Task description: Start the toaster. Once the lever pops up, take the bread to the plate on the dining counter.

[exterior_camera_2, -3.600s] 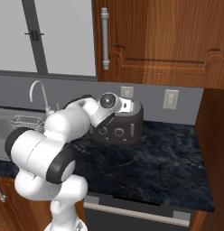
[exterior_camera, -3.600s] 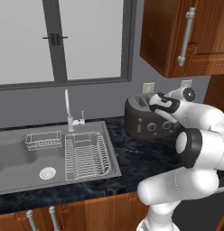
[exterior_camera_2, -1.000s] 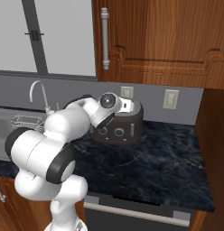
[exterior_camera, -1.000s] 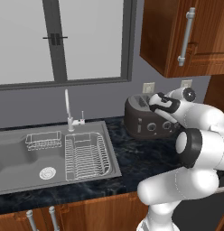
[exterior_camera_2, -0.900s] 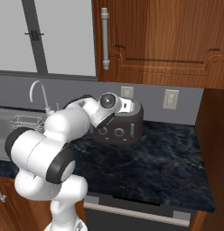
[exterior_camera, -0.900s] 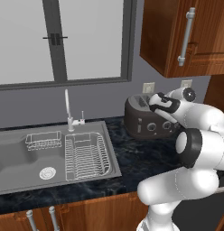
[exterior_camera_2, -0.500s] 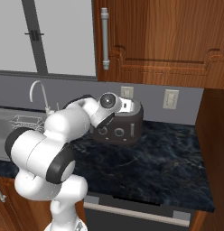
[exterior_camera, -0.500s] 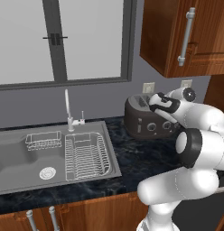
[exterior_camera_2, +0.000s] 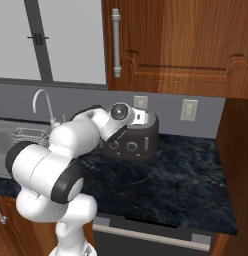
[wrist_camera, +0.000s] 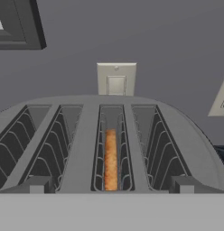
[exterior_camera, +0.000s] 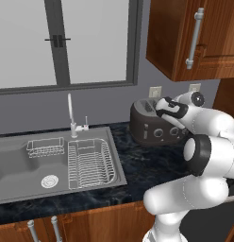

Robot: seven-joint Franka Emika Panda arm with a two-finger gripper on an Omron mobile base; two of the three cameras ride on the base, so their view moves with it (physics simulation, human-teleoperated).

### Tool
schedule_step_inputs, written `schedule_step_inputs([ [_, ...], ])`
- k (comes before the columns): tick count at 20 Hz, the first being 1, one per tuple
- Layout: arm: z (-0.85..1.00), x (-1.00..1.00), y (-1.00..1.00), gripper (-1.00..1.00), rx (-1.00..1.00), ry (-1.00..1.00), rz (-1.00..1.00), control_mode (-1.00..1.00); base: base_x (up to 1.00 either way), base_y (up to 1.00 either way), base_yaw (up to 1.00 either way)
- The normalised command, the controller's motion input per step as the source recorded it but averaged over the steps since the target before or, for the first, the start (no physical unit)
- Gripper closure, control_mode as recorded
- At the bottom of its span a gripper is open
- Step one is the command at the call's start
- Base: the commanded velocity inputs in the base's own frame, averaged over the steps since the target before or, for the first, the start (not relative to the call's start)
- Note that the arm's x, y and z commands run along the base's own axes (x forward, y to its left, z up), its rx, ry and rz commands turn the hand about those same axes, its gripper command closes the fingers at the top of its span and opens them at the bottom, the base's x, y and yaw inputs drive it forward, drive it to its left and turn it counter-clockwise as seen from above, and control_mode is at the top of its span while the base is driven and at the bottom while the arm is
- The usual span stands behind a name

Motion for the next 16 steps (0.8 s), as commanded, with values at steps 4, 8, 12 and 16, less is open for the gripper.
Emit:
schedule_step_inputs([
  [4,0.00,0.00,0.00,-1.00,0.00,0.00,0.00,-1.00,0.00,0.00,0.00],
  [8,0.00,0.00,0.00,-1.00,0.00,0.00,0.00,-1.00,0.00,0.00,0.00],
  [12,0.00,0.00,0.00,-1.00,0.00,0.00,0.00,-1.00,0.00,0.00,0.00],
  [16,0.00,0.00,0.00,-1.00,0.00,0.00,0.00,-1.00,0.00,0.00,0.00],
])
